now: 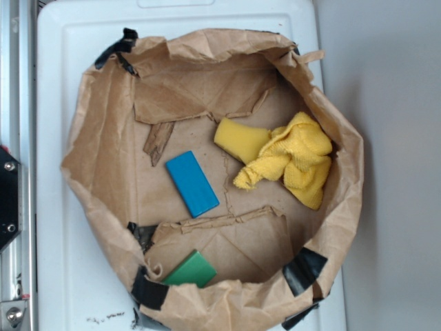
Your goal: Grab the blue block.
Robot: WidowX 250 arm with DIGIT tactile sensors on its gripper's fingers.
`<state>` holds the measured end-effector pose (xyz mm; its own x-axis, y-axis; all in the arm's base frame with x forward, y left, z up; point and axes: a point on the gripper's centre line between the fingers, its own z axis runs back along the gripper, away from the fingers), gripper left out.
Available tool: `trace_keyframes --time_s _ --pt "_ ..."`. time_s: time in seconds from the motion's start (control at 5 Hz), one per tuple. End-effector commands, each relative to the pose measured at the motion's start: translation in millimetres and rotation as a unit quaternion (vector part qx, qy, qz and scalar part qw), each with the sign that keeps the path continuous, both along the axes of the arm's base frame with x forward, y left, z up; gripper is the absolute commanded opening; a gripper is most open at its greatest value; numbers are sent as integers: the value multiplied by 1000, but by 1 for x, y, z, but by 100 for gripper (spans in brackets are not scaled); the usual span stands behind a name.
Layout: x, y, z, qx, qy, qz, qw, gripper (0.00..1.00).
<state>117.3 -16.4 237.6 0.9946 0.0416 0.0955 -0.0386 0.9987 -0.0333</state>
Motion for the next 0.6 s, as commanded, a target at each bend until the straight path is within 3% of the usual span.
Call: trace_keyframes --time_s 0.0,0.2,0.4 --pt "0 0 0 0 0 0 1000 100" --pt "28 -11 -2 15 -41 -79 996 100" --pt "28 -11 -2 15 -41 -79 996 100"
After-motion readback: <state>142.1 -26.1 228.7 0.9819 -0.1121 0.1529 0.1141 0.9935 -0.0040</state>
